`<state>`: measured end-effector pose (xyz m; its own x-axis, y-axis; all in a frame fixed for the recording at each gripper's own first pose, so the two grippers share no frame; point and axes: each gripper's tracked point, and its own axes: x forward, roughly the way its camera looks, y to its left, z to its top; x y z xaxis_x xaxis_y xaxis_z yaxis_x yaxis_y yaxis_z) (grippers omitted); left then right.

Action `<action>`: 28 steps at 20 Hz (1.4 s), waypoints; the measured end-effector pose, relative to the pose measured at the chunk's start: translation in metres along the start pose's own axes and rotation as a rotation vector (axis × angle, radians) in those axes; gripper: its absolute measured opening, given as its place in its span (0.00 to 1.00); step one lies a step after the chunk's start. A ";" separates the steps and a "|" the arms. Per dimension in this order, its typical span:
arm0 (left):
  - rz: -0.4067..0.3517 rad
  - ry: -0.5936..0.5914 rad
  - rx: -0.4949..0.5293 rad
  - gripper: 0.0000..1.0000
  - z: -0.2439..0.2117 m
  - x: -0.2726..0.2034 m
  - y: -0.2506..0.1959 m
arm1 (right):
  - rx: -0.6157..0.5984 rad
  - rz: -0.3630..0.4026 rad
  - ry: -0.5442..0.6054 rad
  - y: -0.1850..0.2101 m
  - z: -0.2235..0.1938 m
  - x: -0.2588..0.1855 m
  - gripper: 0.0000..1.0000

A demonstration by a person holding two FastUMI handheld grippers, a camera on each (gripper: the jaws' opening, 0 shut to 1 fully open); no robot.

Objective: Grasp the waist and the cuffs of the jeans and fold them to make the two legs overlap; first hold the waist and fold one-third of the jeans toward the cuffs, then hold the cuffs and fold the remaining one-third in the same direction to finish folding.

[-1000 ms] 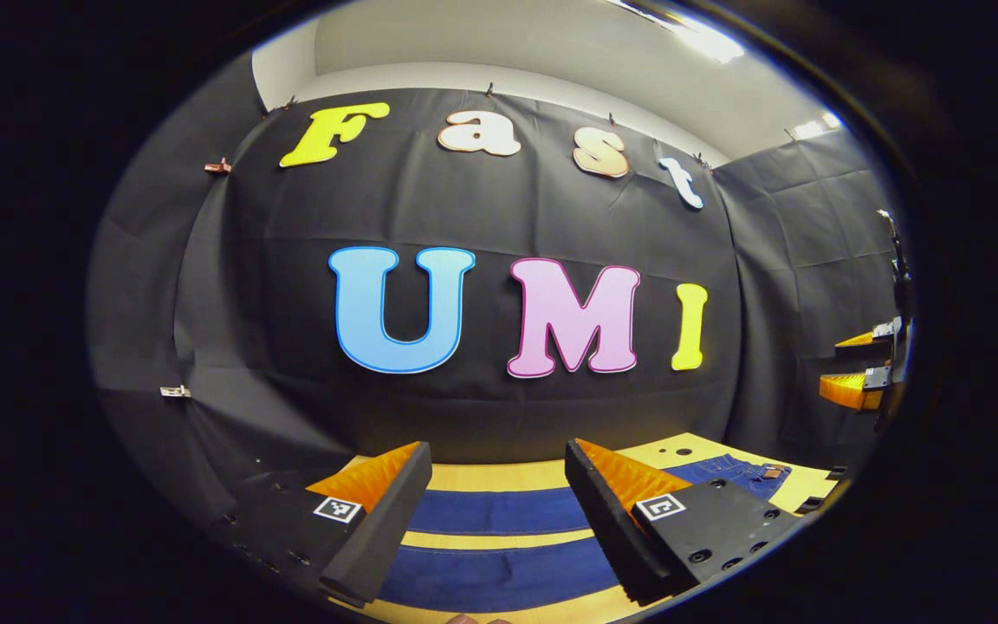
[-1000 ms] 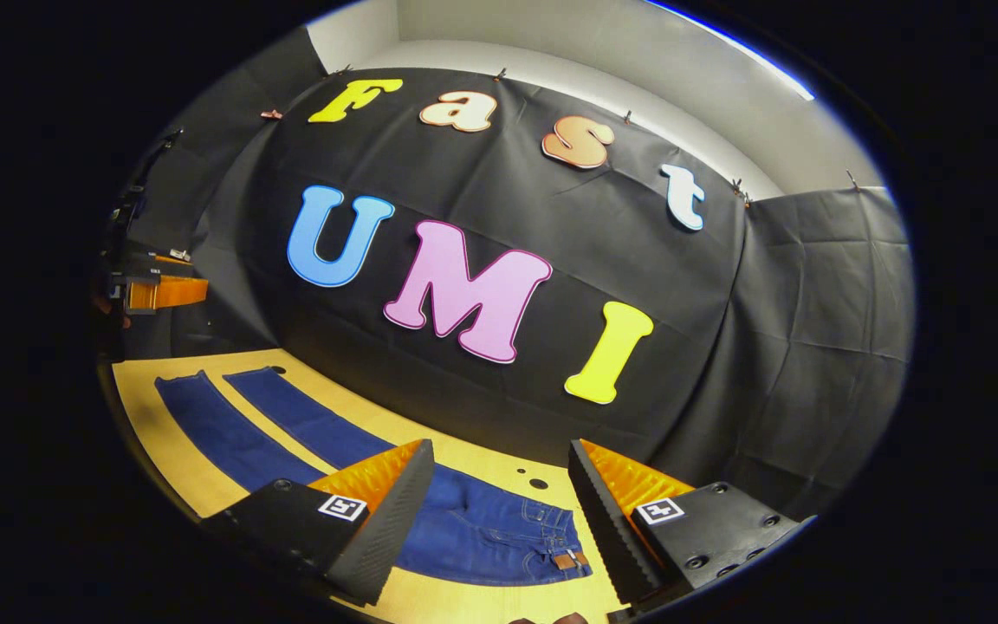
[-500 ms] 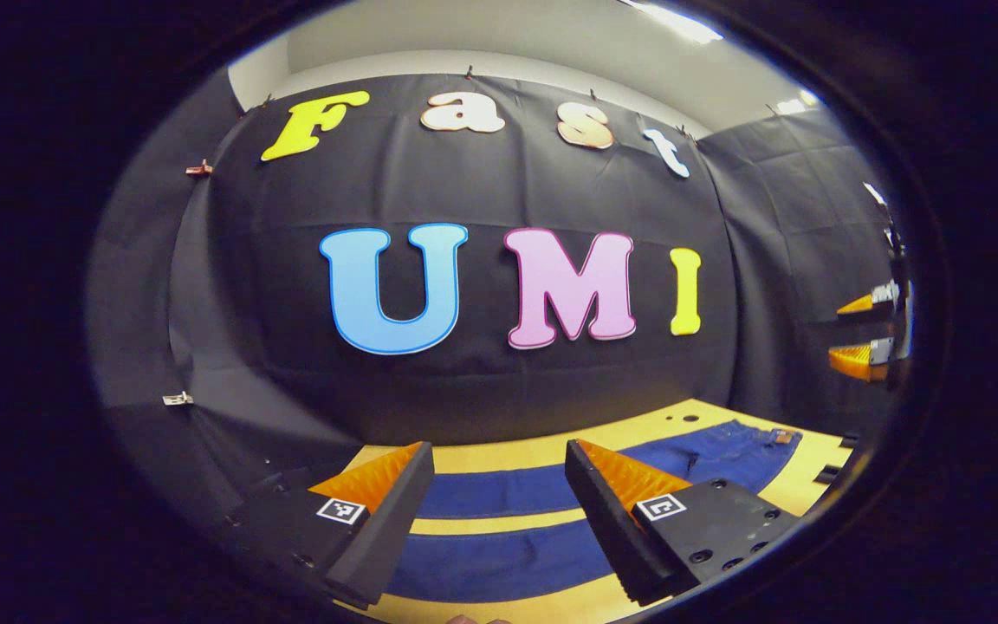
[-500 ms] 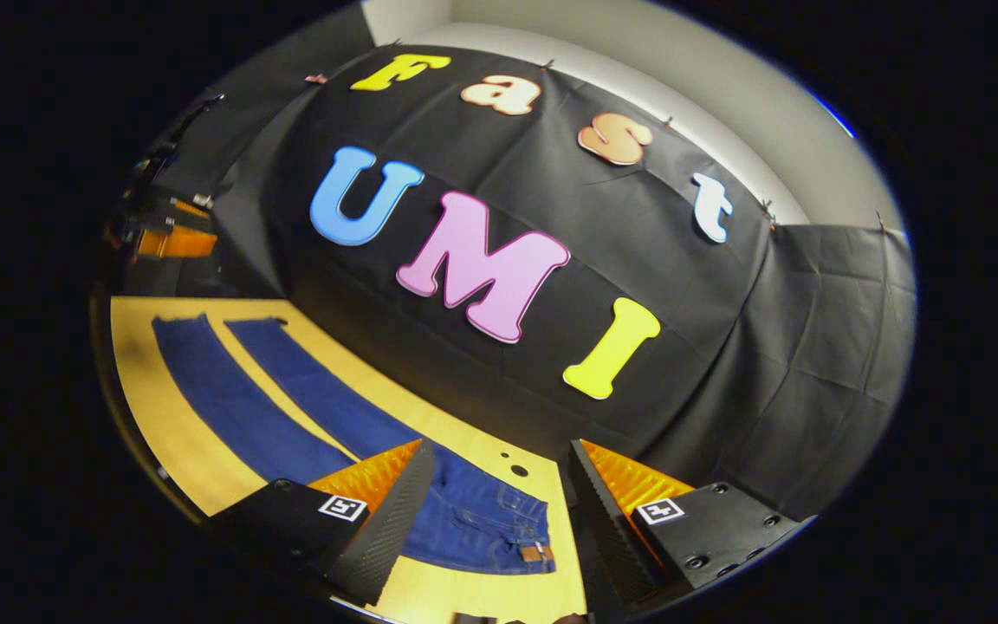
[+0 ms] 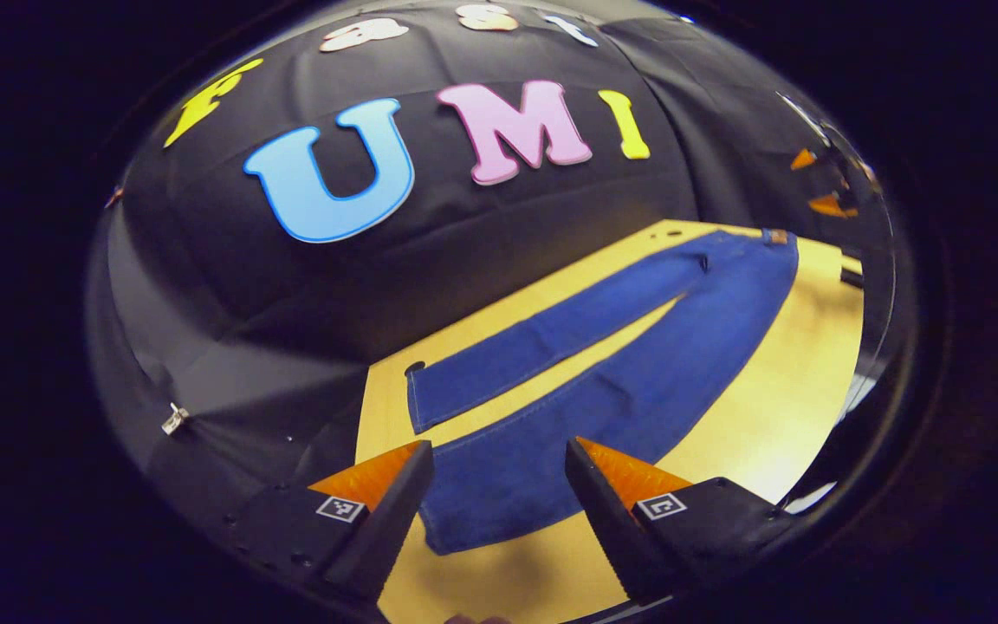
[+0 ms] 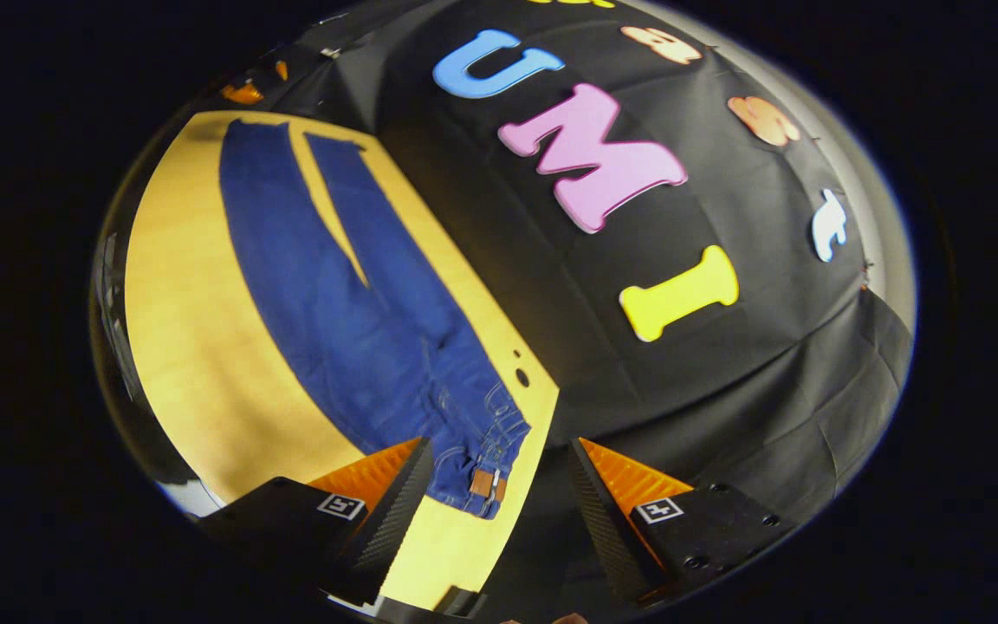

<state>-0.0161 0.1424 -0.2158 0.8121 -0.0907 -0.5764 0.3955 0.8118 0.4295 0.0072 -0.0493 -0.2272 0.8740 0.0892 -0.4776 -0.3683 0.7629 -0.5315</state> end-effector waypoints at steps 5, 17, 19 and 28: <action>-0.184 0.139 0.346 0.98 -0.065 0.031 -0.002 | -0.155 0.112 0.029 0.018 -0.025 0.031 0.96; -0.326 0.269 0.881 0.95 -0.122 0.071 0.003 | -0.252 0.261 0.120 0.042 -0.089 0.076 0.97; -0.324 0.263 0.910 0.93 -0.120 0.072 0.005 | -0.289 0.275 0.134 0.041 -0.100 0.083 0.97; -0.442 0.278 0.862 0.90 -0.114 0.109 0.009 | -0.381 0.323 0.199 0.036 -0.136 0.112 0.97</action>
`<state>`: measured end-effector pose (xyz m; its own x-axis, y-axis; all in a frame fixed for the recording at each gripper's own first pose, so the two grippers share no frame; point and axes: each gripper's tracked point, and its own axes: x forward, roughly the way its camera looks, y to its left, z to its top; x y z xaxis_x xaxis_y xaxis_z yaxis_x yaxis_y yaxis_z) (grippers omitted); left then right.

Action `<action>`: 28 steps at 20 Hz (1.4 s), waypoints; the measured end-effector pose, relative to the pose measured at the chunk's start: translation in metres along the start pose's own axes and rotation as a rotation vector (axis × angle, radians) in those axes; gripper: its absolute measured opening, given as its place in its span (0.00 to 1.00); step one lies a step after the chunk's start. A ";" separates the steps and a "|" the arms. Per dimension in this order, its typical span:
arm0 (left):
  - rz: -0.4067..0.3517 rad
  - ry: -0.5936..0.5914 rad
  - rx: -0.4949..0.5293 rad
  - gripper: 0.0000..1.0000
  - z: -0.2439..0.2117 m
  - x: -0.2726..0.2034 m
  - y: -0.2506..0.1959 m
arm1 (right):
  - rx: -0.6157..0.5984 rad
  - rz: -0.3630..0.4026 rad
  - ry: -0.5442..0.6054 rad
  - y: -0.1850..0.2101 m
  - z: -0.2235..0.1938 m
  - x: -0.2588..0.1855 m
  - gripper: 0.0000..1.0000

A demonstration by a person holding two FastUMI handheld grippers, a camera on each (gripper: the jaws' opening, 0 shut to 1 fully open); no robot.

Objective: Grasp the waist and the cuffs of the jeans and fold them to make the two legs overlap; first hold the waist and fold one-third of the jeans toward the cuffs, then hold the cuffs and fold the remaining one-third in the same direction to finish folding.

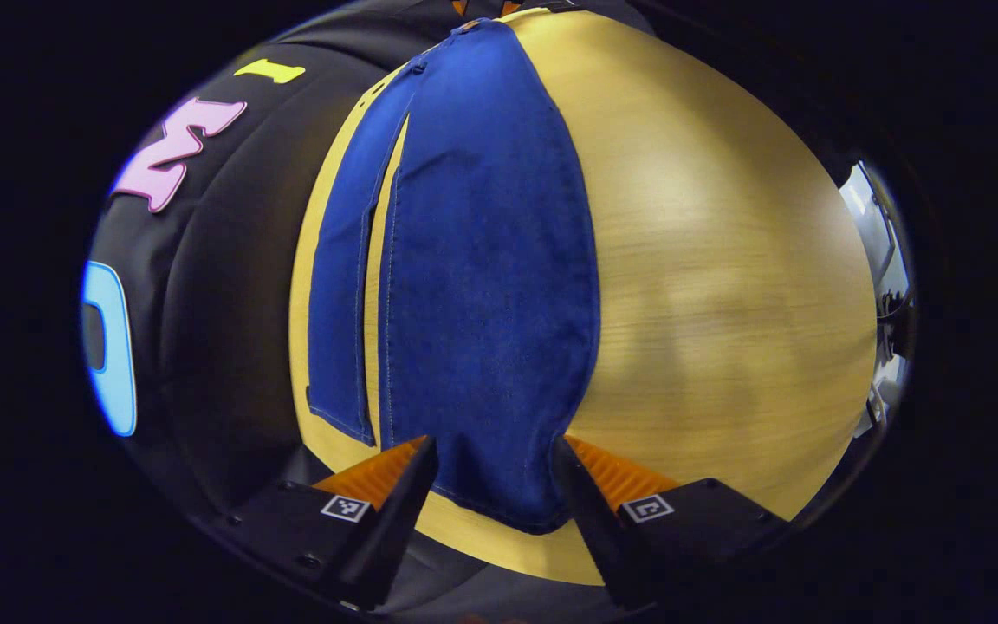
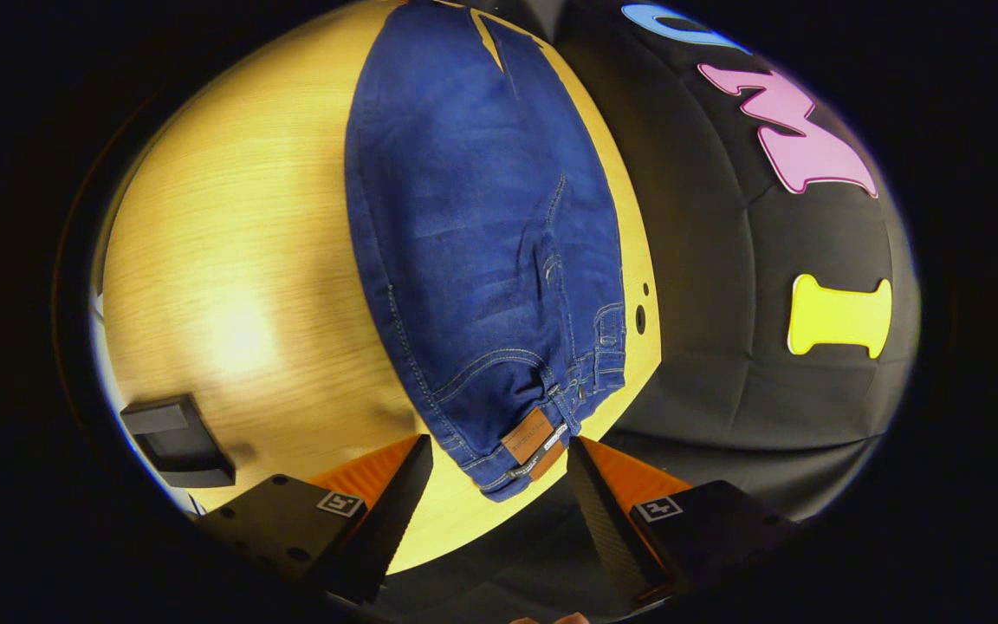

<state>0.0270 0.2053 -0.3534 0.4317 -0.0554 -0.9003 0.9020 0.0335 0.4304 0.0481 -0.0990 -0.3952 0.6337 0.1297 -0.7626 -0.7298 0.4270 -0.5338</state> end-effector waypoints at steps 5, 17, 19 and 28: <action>-0.032 0.004 0.038 0.29 0.007 0.014 0.008 | -0.030 0.037 -0.004 0.004 0.002 0.003 0.97; -0.048 -0.015 -0.025 0.06 0.007 0.017 0.013 | -0.202 0.098 -0.035 0.017 0.002 0.026 0.94; -0.041 -0.014 -0.027 0.06 0.007 0.017 0.012 | -0.233 0.128 -0.047 0.025 0.012 0.032 0.89; -0.114 -0.026 -0.157 0.06 0.008 0.015 0.019 | 0.104 0.245 0.071 0.025 0.010 0.035 0.05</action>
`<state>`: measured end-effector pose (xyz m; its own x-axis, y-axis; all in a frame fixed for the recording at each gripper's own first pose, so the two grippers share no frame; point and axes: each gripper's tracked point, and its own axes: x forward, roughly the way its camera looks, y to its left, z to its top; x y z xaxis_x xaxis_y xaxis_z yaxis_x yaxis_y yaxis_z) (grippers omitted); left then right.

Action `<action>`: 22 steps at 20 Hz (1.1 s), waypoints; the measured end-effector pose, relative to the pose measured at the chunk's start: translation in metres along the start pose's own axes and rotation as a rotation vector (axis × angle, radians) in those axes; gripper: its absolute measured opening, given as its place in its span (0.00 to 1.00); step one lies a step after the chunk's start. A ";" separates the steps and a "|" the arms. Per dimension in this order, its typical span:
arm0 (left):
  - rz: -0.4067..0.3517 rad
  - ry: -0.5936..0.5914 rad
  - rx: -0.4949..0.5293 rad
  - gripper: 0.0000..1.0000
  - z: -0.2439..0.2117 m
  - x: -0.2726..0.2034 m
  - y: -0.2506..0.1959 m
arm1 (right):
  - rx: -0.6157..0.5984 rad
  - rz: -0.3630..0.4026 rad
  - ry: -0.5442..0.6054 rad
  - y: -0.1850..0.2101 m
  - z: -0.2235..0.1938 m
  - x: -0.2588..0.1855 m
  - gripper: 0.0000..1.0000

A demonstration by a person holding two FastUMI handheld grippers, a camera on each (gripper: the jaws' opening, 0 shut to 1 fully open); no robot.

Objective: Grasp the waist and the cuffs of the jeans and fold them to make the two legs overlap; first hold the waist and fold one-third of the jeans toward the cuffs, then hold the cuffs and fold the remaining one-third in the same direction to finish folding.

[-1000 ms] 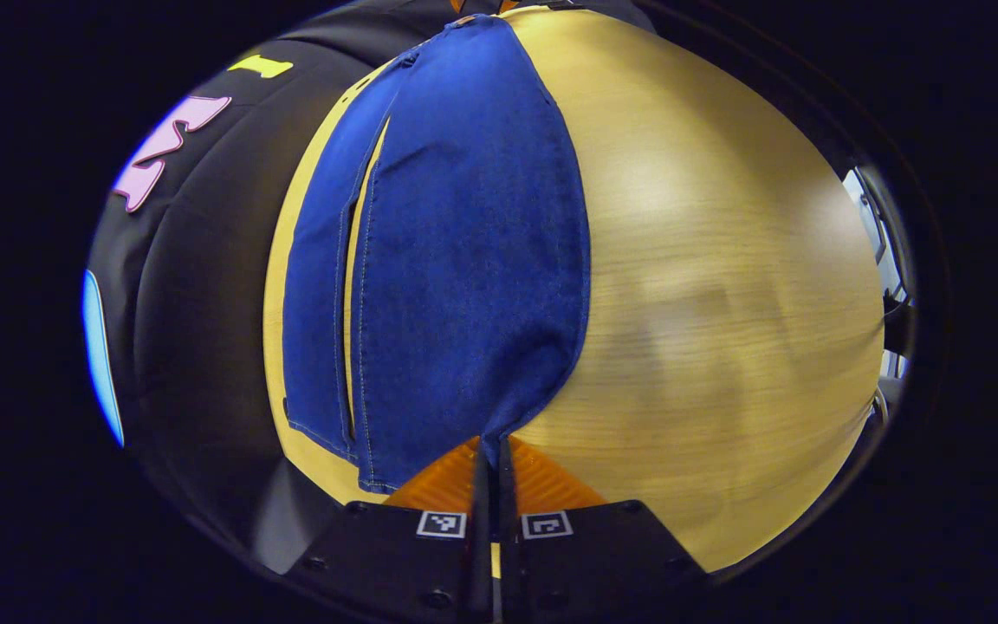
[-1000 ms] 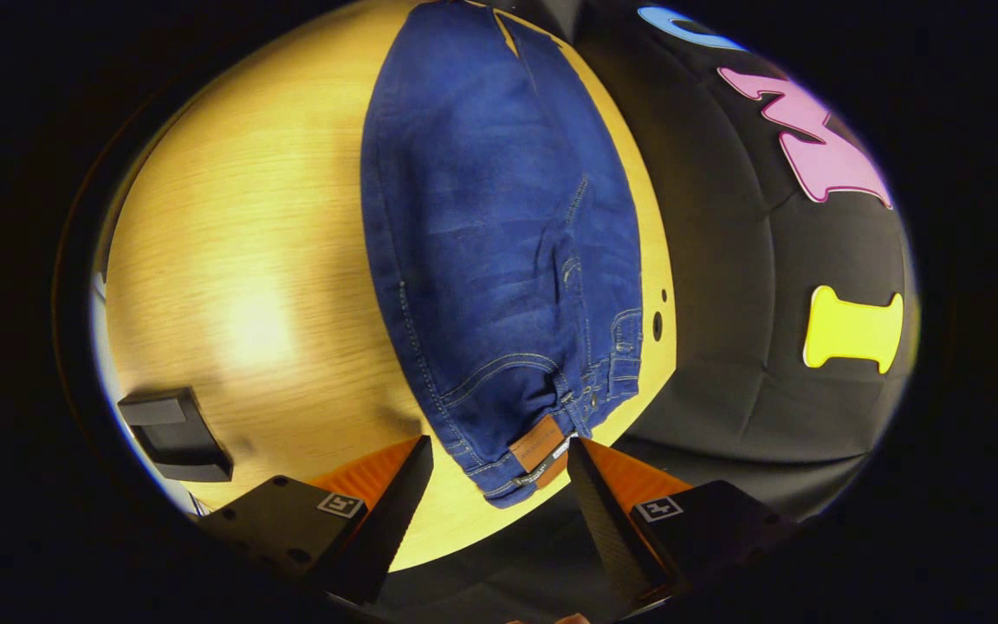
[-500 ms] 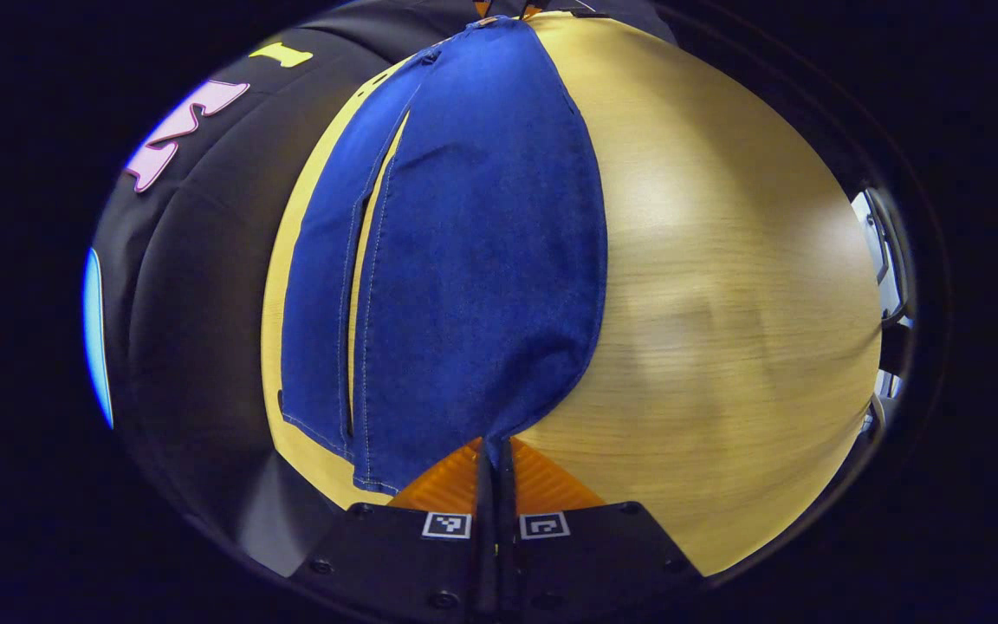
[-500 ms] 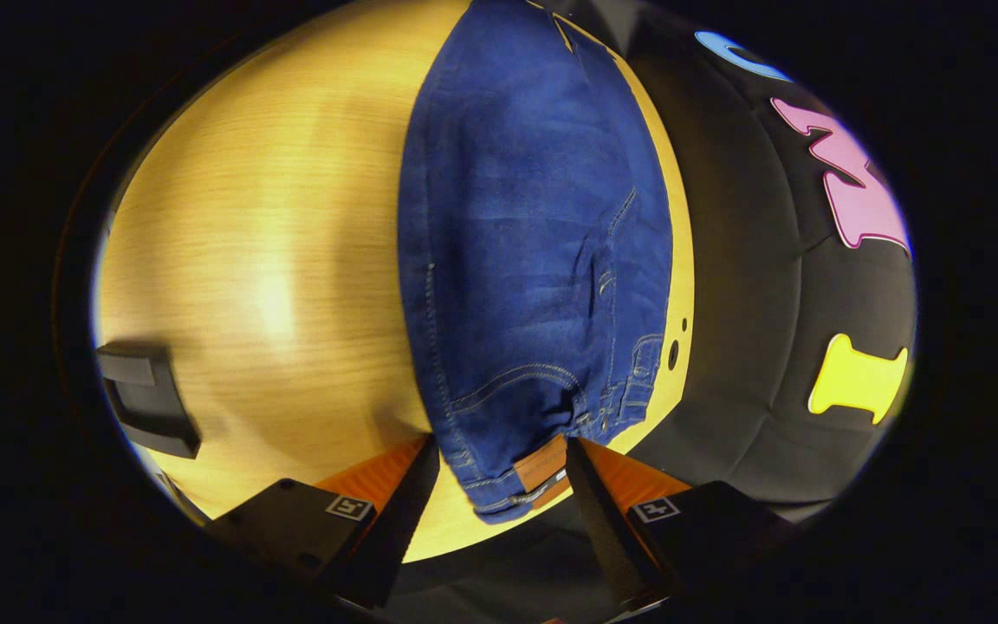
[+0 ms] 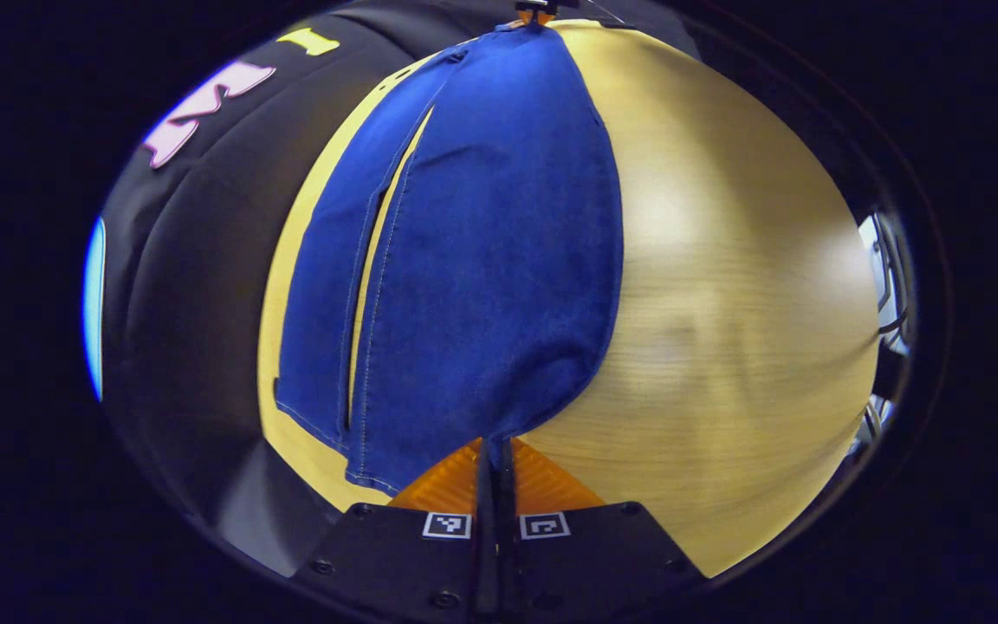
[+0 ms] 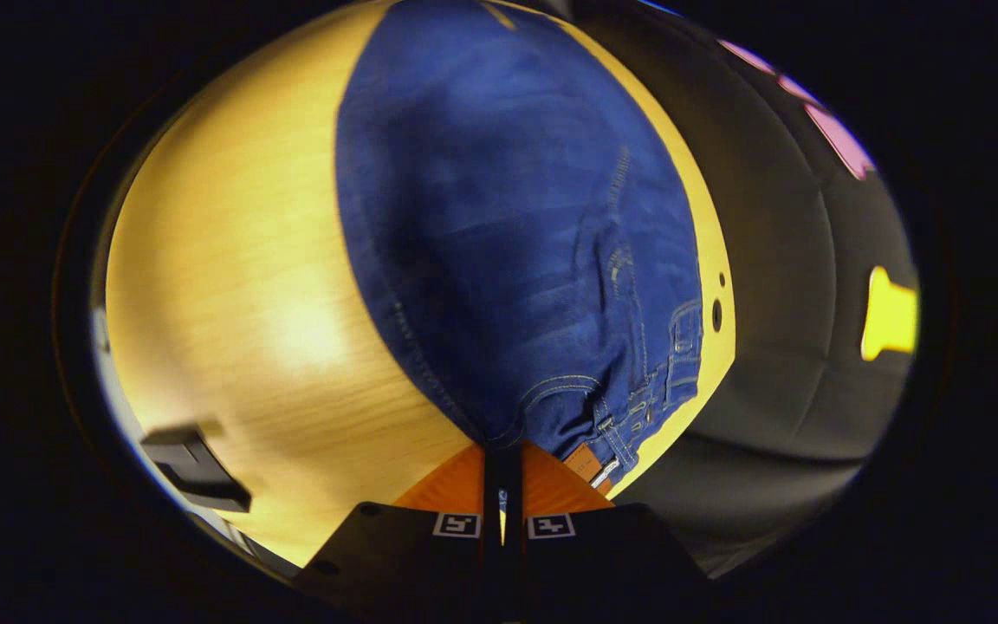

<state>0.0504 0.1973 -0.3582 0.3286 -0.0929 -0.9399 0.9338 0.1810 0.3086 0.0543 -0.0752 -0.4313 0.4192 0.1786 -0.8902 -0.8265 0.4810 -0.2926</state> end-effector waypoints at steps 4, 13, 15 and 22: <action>0.052 -0.064 -0.130 0.06 0.017 -0.032 0.040 | 0.123 -0.053 -0.066 -0.026 0.021 -0.031 0.05; 0.098 -0.135 -0.419 0.06 0.041 -0.059 0.105 | 0.473 -0.178 -0.208 -0.135 0.062 -0.069 0.05; 0.140 -0.136 -0.507 0.06 0.044 -0.063 0.127 | 0.534 -0.215 -0.219 -0.160 0.068 -0.070 0.05; 0.202 -0.102 -0.714 0.06 0.048 -0.029 0.204 | 0.668 -0.286 -0.170 -0.223 0.079 -0.017 0.04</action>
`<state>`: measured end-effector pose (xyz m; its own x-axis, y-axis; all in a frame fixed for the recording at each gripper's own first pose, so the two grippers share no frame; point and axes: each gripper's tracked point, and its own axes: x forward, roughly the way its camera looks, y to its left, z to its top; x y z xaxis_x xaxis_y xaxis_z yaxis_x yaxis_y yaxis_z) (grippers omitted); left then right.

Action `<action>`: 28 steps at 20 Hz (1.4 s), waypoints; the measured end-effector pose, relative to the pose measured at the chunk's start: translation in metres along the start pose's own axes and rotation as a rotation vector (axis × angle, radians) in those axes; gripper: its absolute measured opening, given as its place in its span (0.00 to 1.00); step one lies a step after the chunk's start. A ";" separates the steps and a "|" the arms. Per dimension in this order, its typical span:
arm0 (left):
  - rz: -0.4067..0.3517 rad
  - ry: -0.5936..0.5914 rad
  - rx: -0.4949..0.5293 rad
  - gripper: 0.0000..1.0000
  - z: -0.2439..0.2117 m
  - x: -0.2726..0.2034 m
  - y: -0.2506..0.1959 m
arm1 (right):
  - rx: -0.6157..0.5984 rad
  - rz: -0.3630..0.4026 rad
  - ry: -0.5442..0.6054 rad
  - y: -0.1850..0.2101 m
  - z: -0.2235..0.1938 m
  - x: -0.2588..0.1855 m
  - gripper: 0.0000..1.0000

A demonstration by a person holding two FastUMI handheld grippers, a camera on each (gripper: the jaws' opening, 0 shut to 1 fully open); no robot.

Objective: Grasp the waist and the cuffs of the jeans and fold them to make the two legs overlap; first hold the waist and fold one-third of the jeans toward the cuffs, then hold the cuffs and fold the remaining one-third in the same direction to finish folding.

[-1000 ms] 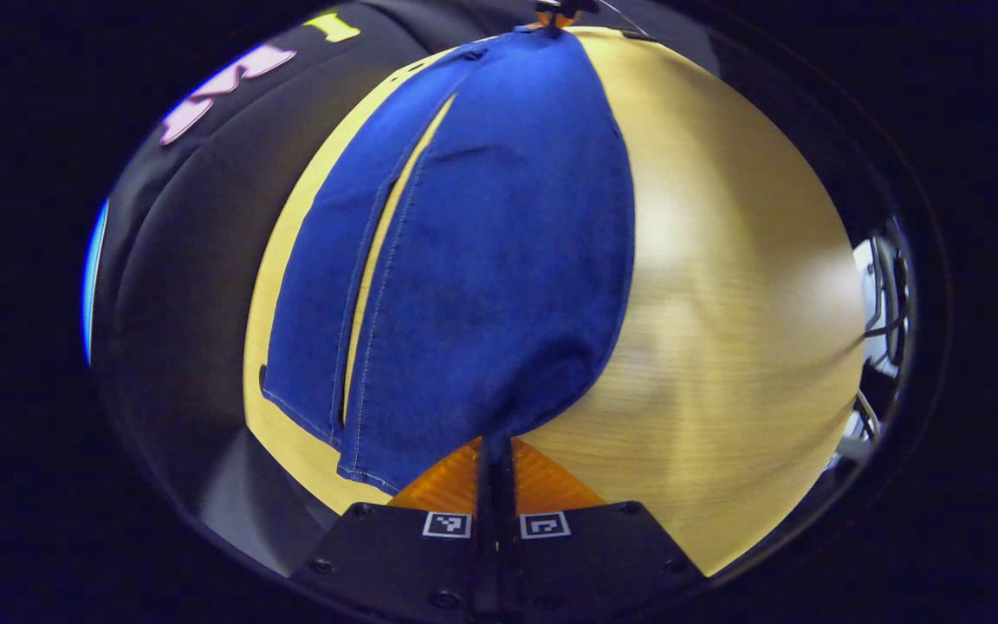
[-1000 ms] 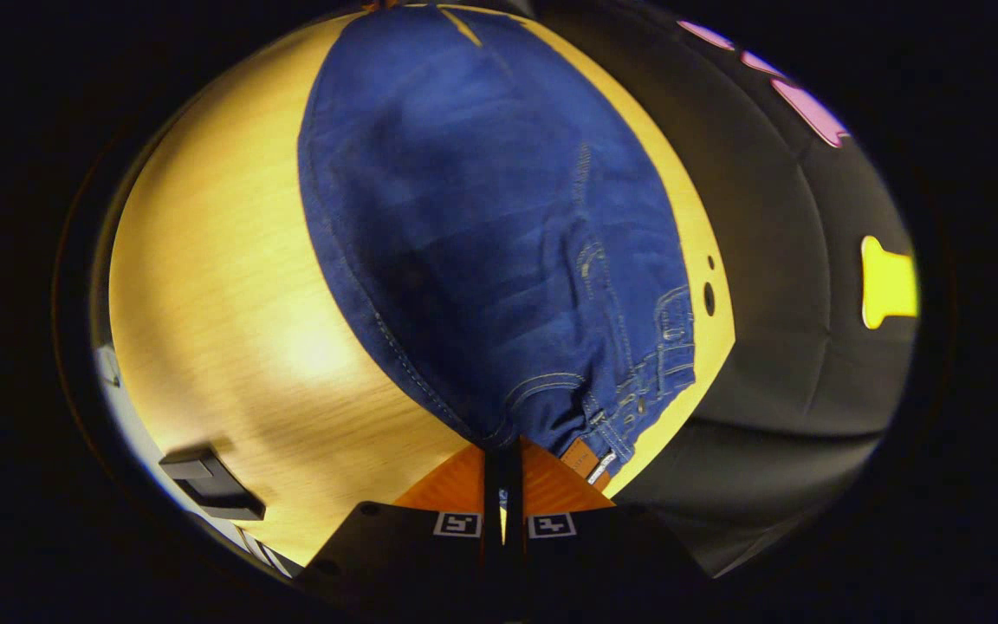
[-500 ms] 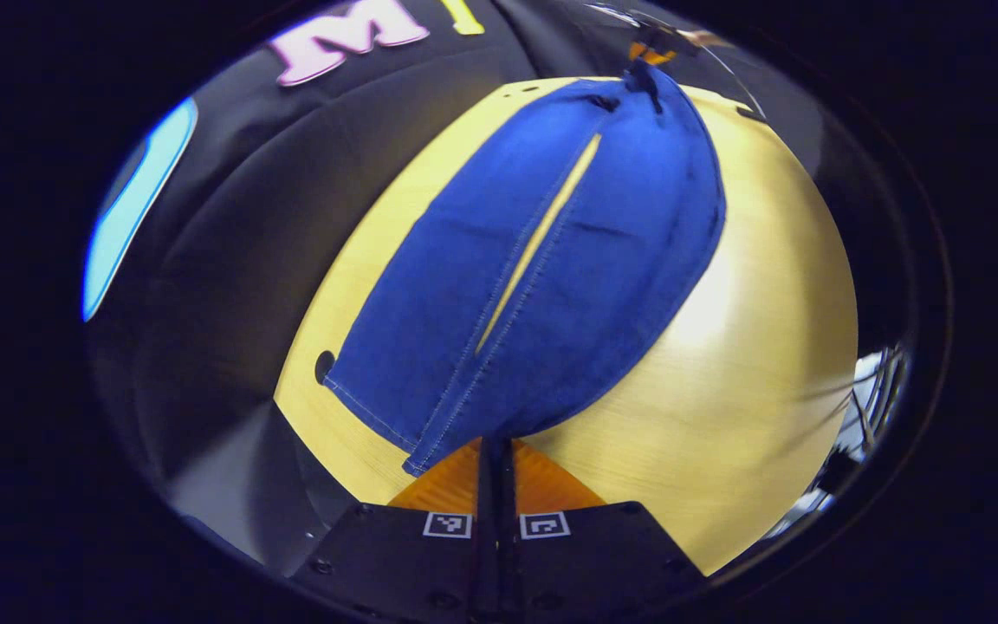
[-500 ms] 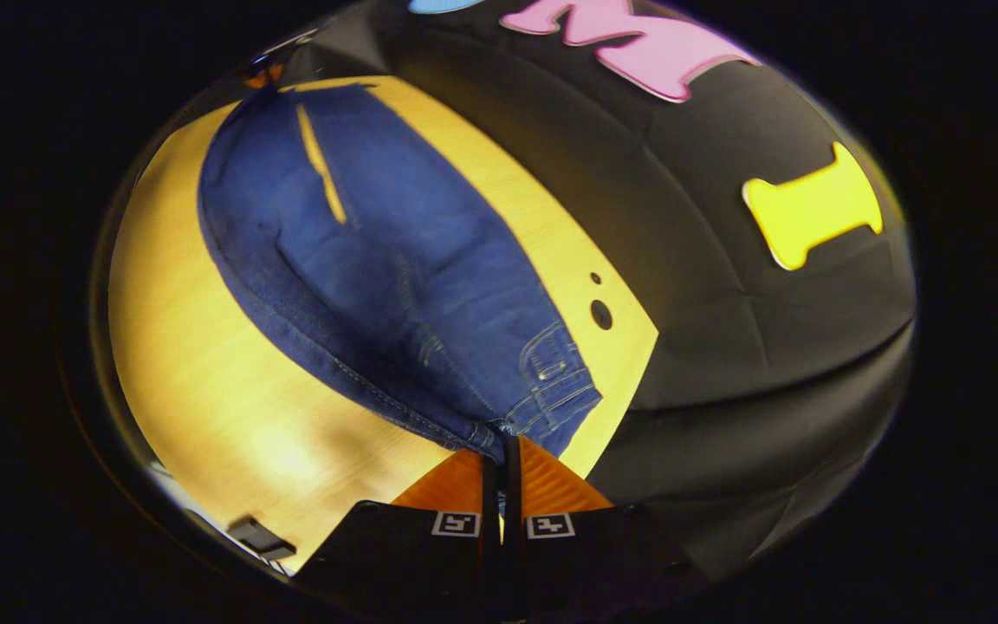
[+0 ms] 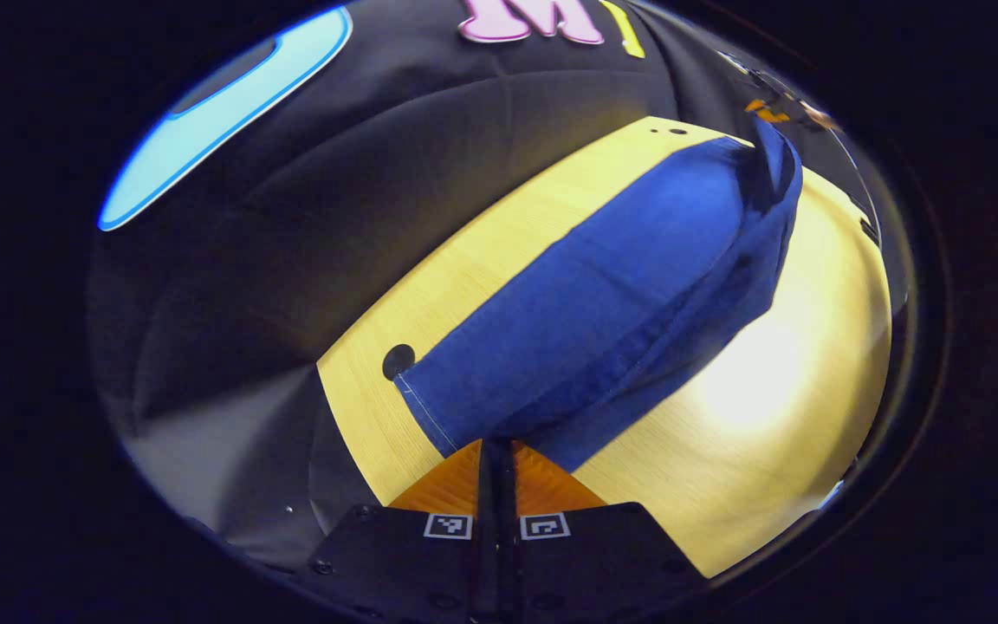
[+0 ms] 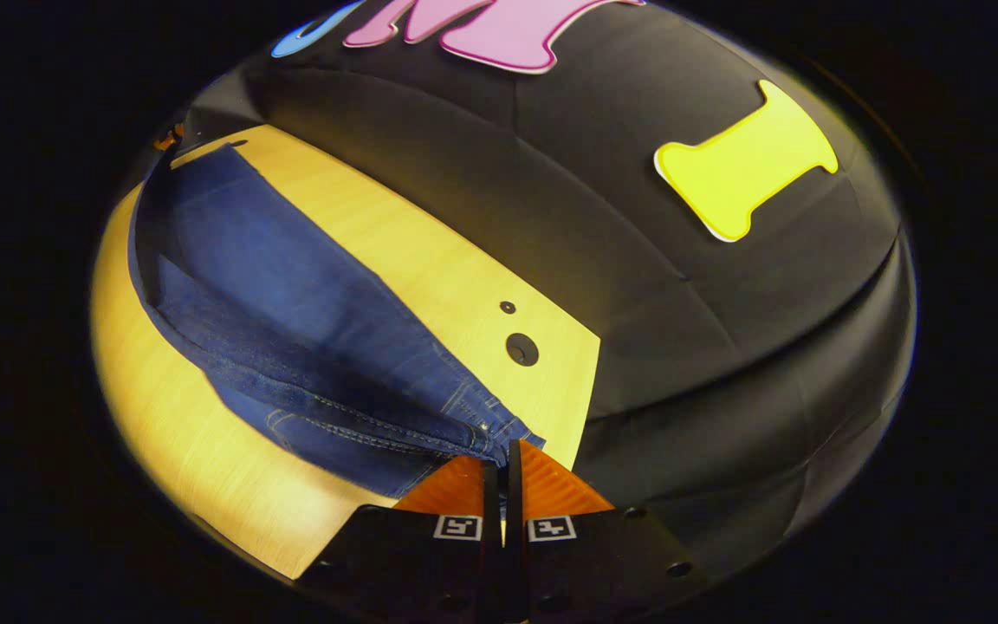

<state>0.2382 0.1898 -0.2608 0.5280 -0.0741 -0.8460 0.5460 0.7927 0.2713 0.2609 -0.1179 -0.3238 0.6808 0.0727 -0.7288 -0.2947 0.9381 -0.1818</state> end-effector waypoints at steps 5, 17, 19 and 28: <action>0.075 0.064 -0.124 0.06 0.022 0.056 0.025 | 0.145 -0.008 0.092 0.004 -0.008 0.064 0.05; 0.423 0.089 -0.247 0.78 0.009 0.074 0.105 | -0.031 -0.165 0.144 0.004 0.006 0.113 0.06; 0.483 0.045 -0.274 0.95 0.022 0.054 0.113 | -0.107 -0.258 0.071 -0.006 0.033 0.096 0.09; 0.322 -0.277 -0.509 0.98 0.106 -0.003 0.048 | 0.293 -0.234 -0.162 -0.059 0.097 -0.011 0.92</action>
<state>0.3318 0.1641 -0.1963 0.7983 0.1157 -0.5910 -0.0073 0.9831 0.1827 0.3356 -0.1414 -0.2412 0.8106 -0.1236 -0.5724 0.0683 0.9908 -0.1172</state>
